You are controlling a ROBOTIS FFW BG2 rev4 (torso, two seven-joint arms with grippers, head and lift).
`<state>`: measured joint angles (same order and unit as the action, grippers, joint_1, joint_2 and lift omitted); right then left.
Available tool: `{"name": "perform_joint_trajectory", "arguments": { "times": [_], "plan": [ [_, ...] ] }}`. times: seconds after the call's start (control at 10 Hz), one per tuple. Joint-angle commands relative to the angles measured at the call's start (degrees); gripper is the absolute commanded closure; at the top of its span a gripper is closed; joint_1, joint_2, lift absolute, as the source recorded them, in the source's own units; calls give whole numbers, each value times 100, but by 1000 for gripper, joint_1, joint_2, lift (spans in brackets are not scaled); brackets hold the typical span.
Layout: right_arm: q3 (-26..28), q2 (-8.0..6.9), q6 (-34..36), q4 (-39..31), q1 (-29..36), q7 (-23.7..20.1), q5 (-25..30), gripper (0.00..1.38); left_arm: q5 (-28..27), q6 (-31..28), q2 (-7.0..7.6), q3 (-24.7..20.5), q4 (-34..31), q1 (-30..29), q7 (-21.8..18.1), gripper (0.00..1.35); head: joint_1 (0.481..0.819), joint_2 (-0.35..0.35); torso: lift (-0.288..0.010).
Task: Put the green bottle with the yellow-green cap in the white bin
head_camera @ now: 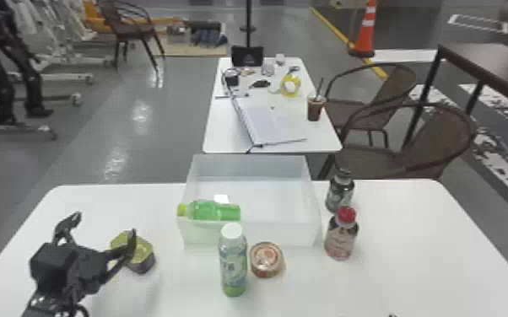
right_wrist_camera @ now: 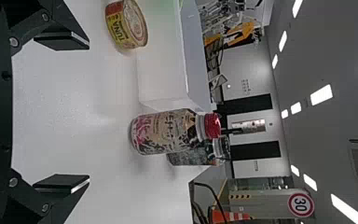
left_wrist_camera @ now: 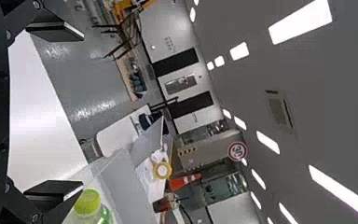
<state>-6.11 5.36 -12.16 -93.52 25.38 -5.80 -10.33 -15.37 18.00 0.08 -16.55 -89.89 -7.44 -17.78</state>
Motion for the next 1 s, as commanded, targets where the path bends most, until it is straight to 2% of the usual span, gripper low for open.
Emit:
{"name": "perform_joint_trajectory", "arguments": {
  "times": [0.0,0.1,0.2,0.3,0.5,0.9],
  "plan": [
    [5,0,4,-8,11,0,4,269,720,46,-23,-41,-47,-443,37,179,549,0,-100],
    [5,0,4,-8,11,0,4,269,1230,99,-23,29,-47,-777,257,179,549,0,-100],
    [5,0,4,-25,28,0,4,269,1397,125,-23,108,-134,-1067,573,179,549,0,-100],
    [14,0,4,-34,46,0,4,269,1792,116,-23,240,-178,-1375,802,179,549,0,-100],
    [14,8,4,-61,72,8,-4,269,1810,116,-23,442,-372,-1735,1162,179,549,0,-100],
    [14,26,12,-69,81,0,4,269,1810,116,-23,503,-398,-1832,1268,179,549,0,-100]
  ]
}}
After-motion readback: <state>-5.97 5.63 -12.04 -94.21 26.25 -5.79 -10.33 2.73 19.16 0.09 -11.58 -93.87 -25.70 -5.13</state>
